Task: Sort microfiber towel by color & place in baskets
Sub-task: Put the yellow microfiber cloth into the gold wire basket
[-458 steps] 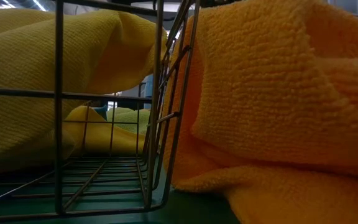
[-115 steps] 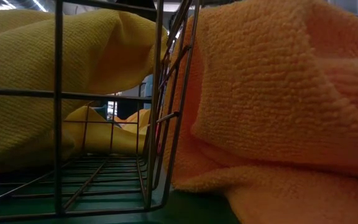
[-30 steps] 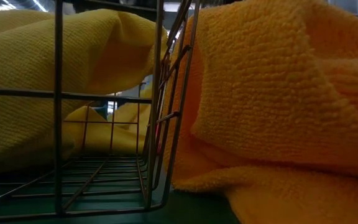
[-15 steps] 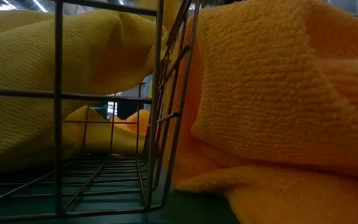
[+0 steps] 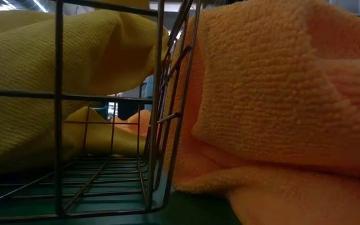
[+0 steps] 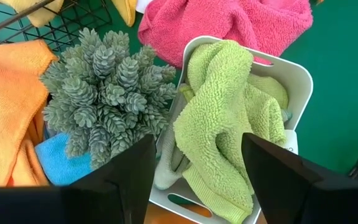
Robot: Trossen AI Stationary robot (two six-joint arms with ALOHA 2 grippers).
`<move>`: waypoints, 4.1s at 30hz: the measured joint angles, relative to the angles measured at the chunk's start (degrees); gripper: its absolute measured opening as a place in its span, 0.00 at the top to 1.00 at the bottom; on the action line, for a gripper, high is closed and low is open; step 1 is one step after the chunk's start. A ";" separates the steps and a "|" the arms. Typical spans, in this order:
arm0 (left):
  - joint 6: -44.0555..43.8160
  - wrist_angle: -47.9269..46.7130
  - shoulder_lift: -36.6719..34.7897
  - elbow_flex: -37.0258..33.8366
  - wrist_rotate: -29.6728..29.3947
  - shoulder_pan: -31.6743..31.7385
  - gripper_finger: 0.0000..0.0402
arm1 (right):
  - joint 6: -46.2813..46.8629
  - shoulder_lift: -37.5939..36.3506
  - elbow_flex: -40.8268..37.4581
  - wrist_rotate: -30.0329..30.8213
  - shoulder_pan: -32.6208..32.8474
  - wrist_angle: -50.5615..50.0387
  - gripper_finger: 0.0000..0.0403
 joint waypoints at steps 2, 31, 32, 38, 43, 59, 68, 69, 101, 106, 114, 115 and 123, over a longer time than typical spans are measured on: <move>-2.22 -0.98 0.00 0.03 1.34 -2.03 1.00 | 0.00 0.00 0.00 0.00 0.00 -0.42 0.41; -15.71 -22.20 9.49 -6.33 -0.98 -15.12 1.00 | 0.67 0.00 0.00 -0.68 0.00 -0.66 0.41; -16.13 -22.20 10.15 -7.48 -1.51 -14.85 1.00 | 1.12 0.00 0.00 -1.55 0.00 -0.66 0.41; -21.64 -21.97 13.88 -14.50 -1.99 -12.97 1.00 | 1.76 0.00 0.01 -7.55 0.47 -1.10 0.41; -26.60 -20.63 17.09 -19.90 0.60 -12.01 1.00 | 1.63 0.02 0.02 -7.54 3.01 -2.48 0.41; -38.59 -20.04 22.75 -22.02 2.55 -10.97 0.82 | 1.74 0.02 -0.27 2.25 23.52 -6.71 0.41; -39.77 -19.84 22.73 -22.00 6.01 -9.51 0.71 | 10.77 0.07 -12.17 5.07 33.62 -2.63 0.41; -39.77 -19.84 22.73 -21.95 6.79 -9.33 0.71 | 12.20 0.09 -13.92 5.09 34.28 -0.96 0.41; -39.70 -16.98 22.67 -21.78 8.13 -8.97 0.71 | 18.56 0.07 -30.32 9.05 35.57 21.19 0.41; -39.75 -16.96 22.37 -21.78 9.75 -8.95 0.71 | 18.53 0.04 -30.32 9.07 35.56 21.19 0.46; -41.30 -16.58 21.09 -21.69 14.38 -8.64 0.71 | 18.52 0.04 -30.33 9.21 35.56 21.19 0.74; -41.30 -16.58 21.09 -21.69 15.09 -8.64 0.71 | 18.52 0.04 -30.34 9.25 35.56 21.22 0.78; -41.26 -16.56 20.49 -21.67 16.14 -8.64 0.71 | 18.48 0.04 -29.97 8.61 35.56 22.47 0.96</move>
